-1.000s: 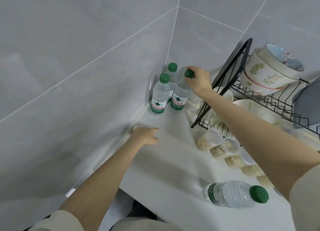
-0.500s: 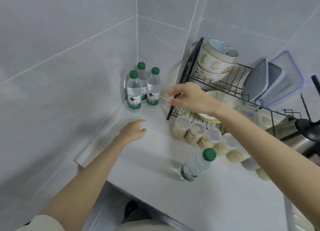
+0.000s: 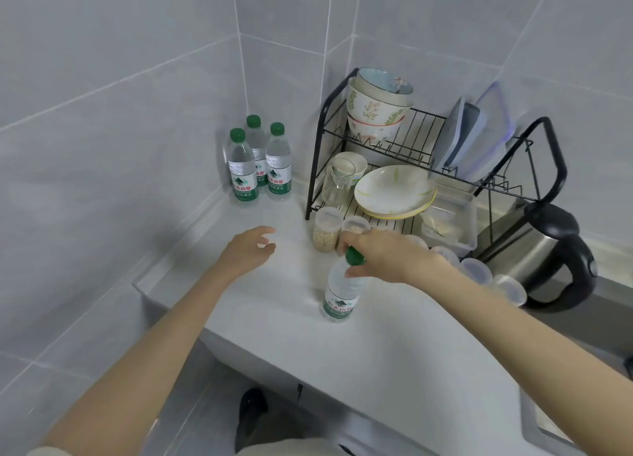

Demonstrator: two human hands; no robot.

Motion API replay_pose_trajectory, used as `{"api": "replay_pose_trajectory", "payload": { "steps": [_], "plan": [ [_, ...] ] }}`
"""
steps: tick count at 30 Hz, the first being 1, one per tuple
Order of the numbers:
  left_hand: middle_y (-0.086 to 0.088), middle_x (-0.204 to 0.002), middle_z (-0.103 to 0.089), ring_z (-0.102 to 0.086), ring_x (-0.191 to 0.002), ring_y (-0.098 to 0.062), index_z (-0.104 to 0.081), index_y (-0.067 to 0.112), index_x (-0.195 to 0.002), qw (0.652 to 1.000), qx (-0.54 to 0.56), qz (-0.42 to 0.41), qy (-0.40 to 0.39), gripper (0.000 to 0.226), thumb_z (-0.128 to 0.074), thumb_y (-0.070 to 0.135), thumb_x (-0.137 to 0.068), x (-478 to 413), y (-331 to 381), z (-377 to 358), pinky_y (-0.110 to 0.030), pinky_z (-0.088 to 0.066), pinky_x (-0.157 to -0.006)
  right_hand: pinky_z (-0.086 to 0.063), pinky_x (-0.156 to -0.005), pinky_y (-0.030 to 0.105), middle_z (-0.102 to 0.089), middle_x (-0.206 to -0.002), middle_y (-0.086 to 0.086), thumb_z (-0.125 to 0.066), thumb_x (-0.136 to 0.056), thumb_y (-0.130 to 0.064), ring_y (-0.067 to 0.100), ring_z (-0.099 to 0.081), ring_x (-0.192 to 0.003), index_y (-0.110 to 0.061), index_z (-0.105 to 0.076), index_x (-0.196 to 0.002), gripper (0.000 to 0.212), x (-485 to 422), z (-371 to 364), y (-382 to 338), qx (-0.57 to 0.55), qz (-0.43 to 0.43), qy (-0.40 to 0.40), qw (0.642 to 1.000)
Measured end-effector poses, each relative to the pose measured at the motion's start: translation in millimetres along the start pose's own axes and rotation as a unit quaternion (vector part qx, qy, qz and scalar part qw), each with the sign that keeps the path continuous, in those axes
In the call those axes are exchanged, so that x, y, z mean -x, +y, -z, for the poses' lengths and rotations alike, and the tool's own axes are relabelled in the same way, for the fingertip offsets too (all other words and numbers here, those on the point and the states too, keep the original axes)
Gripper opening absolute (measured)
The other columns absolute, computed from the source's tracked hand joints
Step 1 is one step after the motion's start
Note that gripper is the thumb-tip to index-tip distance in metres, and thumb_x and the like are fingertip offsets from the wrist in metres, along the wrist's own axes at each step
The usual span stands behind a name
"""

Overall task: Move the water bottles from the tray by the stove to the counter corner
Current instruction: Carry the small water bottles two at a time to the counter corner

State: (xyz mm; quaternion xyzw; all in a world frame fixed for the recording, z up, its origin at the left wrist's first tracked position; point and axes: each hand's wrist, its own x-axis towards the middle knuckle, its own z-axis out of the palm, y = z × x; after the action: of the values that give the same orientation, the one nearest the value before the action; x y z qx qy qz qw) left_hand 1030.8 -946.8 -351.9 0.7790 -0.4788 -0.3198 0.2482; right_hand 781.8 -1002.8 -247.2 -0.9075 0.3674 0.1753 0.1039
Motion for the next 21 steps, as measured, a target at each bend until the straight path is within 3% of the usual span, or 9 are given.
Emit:
{"api": "replay_pose_trajectory", "payload": {
  "steps": [4,7,10,14,16,21],
  "plan": [
    [0.005,-0.124,-0.061,-0.058,-0.101,-0.013,-0.052,0.035,-0.132,0.999,0.032,-0.013,-0.007,0.044,-0.062,0.028,-0.090,11,7,2,-0.023,-0.041,-0.083,-0.045,-0.080,0.042,-0.048,-0.106,0.005,-0.055,-0.094,-0.045,0.025,-0.046,-0.092,-0.022,-0.044,-0.115,0.033,-4,-4,7,-0.019,0.032,0.048,0.998],
    [0.007,-0.130,-0.053,-0.056,-0.112,-0.015,-0.045,0.039,-0.138,0.991,0.056,-0.040,-0.113,0.065,-0.075,0.031,-0.081,18,11,-1,-0.023,-0.045,-0.085,-0.048,-0.081,0.046,-0.054,-0.101,0.002,-0.055,-0.094,-0.043,0.028,-0.050,-0.095,-0.023,-0.044,-0.106,0.026,-16,-8,9,-0.086,0.052,0.090,0.991],
    [0.010,-0.134,-0.049,-0.056,-0.114,-0.013,-0.040,0.039,-0.141,0.985,0.043,-0.063,-0.156,0.081,-0.082,0.039,-0.072,21,17,-12,-0.024,-0.047,-0.093,-0.043,-0.074,0.037,-0.052,-0.089,-0.003,-0.060,-0.093,-0.035,0.026,-0.050,-0.084,-0.016,-0.049,-0.110,0.028,-29,-2,7,-0.152,0.067,0.139,0.976],
    [0.019,-0.122,-0.058,-0.068,-0.090,-0.002,-0.048,0.040,-0.132,0.992,0.064,-0.048,-0.095,0.078,-0.082,0.054,-0.063,8,23,-18,-0.025,-0.053,-0.084,-0.047,-0.074,0.041,-0.060,-0.089,0.002,-0.062,-0.092,-0.034,0.027,-0.056,-0.081,-0.012,-0.050,-0.109,0.030,-54,26,1,-0.198,0.084,0.187,0.959],
    [0.022,-0.113,-0.064,-0.068,-0.088,-0.001,-0.055,0.041,-0.124,0.994,0.097,-0.032,-0.043,0.073,-0.080,0.060,-0.058,-4,22,-14,-0.030,-0.056,-0.084,-0.048,-0.072,0.042,-0.062,-0.087,0.005,-0.061,-0.093,-0.035,0.027,-0.058,-0.078,-0.011,-0.050,-0.108,0.030,-71,42,-4,-0.208,0.090,0.200,0.953],
    [0.019,-0.106,-0.066,-0.068,-0.086,-0.002,-0.061,0.030,-0.116,0.987,0.150,-0.010,0.056,0.058,-0.082,0.047,-0.064,-44,14,14,-0.033,-0.057,-0.082,-0.044,-0.058,0.031,-0.058,-0.074,0.003,-0.058,-0.095,-0.036,0.024,-0.059,-0.059,-0.009,-0.048,-0.102,0.030,-126,81,-25,-0.221,0.082,0.218,0.947]
  ]
}}
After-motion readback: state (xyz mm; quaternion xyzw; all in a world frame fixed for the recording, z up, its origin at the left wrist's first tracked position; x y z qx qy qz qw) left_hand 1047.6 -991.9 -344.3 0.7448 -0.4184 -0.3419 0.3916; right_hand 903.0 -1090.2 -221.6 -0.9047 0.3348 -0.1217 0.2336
